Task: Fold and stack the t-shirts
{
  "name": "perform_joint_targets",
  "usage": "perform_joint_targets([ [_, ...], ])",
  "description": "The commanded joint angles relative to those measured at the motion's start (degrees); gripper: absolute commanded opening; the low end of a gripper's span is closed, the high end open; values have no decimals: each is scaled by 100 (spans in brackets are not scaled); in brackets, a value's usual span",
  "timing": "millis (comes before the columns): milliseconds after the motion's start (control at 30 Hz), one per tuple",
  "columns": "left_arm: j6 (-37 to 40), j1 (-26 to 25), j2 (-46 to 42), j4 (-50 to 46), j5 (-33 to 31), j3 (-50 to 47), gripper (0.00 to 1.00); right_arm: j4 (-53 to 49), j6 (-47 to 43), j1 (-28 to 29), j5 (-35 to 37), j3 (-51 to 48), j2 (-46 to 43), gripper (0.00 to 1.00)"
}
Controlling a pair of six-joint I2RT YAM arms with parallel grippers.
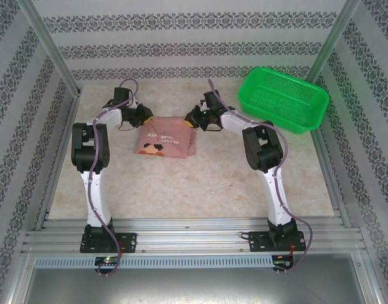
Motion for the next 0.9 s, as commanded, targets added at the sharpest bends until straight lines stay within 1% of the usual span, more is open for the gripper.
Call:
perform_joint_targets([
  [0,93,170,203,262,-382,162,21,-53,169,-96,91,386,396,9],
  [67,-35,276,292,422,-381,181,23,-232,130,-156,99,592,531,9],
  [233,-211,459,400,455,-258,529,28,-118,160,-288,137,543,484,10],
  [300,-272,533,234,547,-207,602,34,-56,100,-333,90,523,324,12],
  [433,-284,835,-337,450,-244,764,39,-418,-387,-519,86,470,-373,20],
  [533,-262,1147,-1144,687,-236,226,45,-911,-1012,-690,-18,159,-1231,30],
  [600,-67,1310,-1854,851,-240,-356,53,-1382,-1672,-777,174,-386,-2163,40],
  [633,105,1354,-2275,917,-266,-724,58,-1671,-2083,-812,475,-788,-2717,48],
  [700,584,1350,-3037,911,-341,-1401,69,-1949,-2953,-782,1466,-1857,-4095,72],
  [733,794,1342,-3392,846,-403,-1772,75,-1948,-3297,-751,2187,-2570,-4831,83],
  [767,962,1333,-3692,826,-491,-2193,81,-1871,-3540,-745,2890,-3330,-5544,98],
  [800,1091,1319,-3971,866,-597,-2595,85,-1722,-3692,-760,3285,-3901,-6018,98],
  [833,1183,1303,-4240,1042,-740,-3117,91,-1463,-3817,-823,3789,-4691,-6636,98],
  [867,1212,1285,-4489,1345,-912,-3674,100,-1206,-3860,-923,4204,-5397,-7203,98],
])
